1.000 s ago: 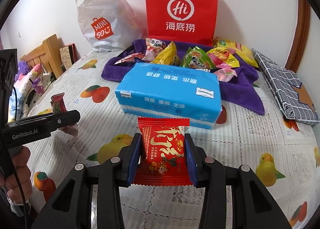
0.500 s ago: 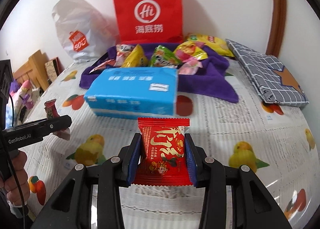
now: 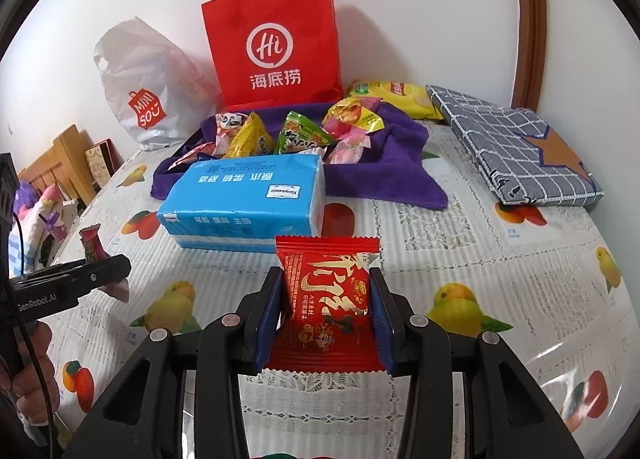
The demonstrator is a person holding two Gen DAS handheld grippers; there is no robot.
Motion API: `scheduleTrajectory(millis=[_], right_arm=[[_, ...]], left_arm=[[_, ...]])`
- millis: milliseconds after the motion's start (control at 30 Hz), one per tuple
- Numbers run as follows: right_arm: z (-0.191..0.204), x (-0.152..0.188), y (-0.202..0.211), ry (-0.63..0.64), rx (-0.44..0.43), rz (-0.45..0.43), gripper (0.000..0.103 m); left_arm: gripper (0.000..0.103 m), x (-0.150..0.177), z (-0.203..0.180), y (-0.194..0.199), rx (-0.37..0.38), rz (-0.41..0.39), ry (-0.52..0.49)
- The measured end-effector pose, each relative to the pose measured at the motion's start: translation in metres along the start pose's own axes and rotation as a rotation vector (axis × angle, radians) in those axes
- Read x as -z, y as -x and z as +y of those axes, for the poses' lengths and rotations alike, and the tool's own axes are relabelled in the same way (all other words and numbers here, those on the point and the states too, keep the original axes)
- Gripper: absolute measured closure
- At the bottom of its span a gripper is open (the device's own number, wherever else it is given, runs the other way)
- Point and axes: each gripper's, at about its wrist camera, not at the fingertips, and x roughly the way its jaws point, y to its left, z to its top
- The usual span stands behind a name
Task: Organize snacks
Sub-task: 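Carry the red-white packet with the left tool while the right tool carries the red packet toward the towel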
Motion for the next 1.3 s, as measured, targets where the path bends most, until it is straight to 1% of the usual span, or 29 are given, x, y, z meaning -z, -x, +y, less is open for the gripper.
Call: scheduleTrajectory(millis=[100,200,333,433,533,567,667,967,1300], right_arm=[[0.002,0.001,-0.003,0.005,0.005,0.006,0.062],[0.003,0.001,-0.002,0.014,0.017,0.007,0.062],[0.000,0.000,-0.001,0.010,0.031,0.008,0.061],[0.000,-0.002,0.002,0.009,0.034,-0.003,0.062],[0.002,-0.002,0.004,0.012,0.005,-0.031,0.061],[0.003,-0.003,0.002,0.013,0.003,-0.028,0.061],[0.005,-0.004,-0.002,0.021,-0.003,-0.012,0.062],[0.000,-0.019,0.014,0.022,0.006,-0.073,0.062],[0.004,-0.039,0.020,0.016,-0.014,-0.088,0.061]], left_arm=[[0.052,-0.001,0.002,-0.002,0.010,0.006,0.011],[0.052,-0.001,0.001,-0.002,0.035,-0.008,0.010],[0.052,-0.004,-0.001,-0.005,0.053,0.003,0.011],[0.052,-0.007,-0.001,-0.002,0.046,-0.004,0.005],[0.052,-0.008,-0.002,0.002,0.029,-0.016,-0.013],[0.052,-0.009,-0.001,0.003,0.020,-0.017,-0.013],[0.052,-0.011,0.000,0.002,0.031,-0.013,0.000],[0.052,-0.021,-0.009,0.015,0.032,-0.043,-0.024],[0.052,-0.032,-0.017,0.034,0.013,-0.058,-0.044]])
